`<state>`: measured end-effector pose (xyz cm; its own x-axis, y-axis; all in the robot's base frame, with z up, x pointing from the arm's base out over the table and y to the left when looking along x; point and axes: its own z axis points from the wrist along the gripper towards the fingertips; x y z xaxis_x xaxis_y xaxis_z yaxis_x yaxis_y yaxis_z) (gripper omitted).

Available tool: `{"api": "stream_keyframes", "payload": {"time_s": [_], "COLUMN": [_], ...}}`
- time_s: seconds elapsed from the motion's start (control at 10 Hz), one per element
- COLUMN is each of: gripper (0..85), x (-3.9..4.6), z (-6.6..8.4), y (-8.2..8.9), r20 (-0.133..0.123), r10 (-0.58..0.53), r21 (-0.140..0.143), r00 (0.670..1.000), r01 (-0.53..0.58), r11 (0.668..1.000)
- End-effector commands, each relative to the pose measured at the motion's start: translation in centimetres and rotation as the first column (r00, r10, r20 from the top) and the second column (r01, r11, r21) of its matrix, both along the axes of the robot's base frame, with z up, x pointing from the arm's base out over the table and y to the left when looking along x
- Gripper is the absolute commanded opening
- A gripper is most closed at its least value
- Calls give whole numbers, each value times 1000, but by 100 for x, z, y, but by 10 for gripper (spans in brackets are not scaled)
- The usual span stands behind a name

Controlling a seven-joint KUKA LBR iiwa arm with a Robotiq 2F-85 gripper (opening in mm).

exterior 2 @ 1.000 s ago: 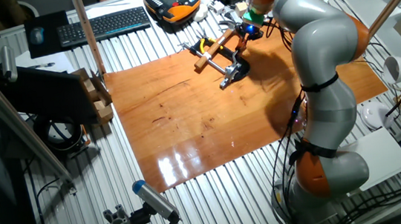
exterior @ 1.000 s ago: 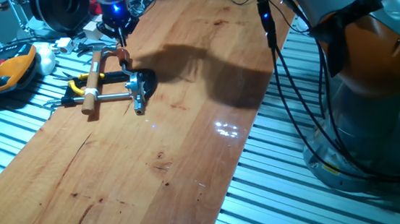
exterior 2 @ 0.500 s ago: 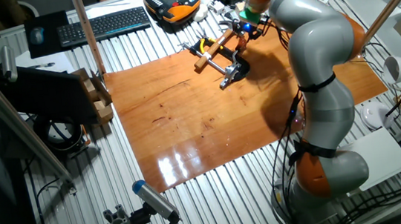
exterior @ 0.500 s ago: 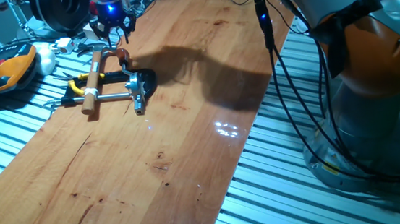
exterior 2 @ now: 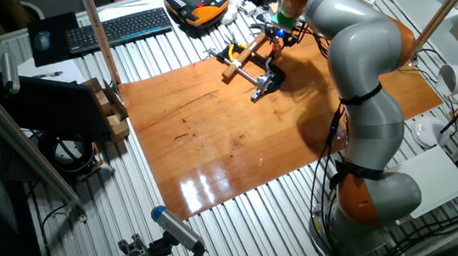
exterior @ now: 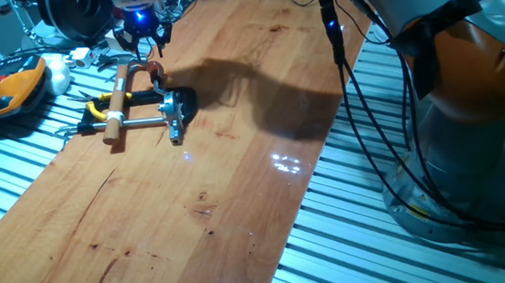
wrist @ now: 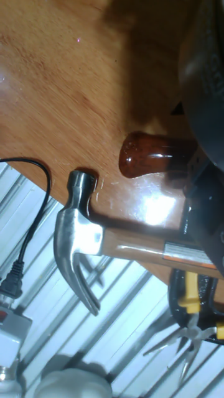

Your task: Pull up the lever

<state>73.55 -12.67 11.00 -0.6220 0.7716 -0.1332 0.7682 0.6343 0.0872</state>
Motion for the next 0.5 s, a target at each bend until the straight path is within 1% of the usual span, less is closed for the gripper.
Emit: {"api": "stream_keyframes", "payload": {"time_s": [0.0,0.2,0.4], "gripper": [510,510,510], "x": [6,18,37], "z": [-22,-82,-127], "y": [-3,-22,-47], "r20": [1,1,-4], "r10": [-8,-14,-16], "r21": [-5,-4,-11], "r00": [1000,1000,1000], "r01": [8,14,16], "r11": [1000,1000,1000]}}
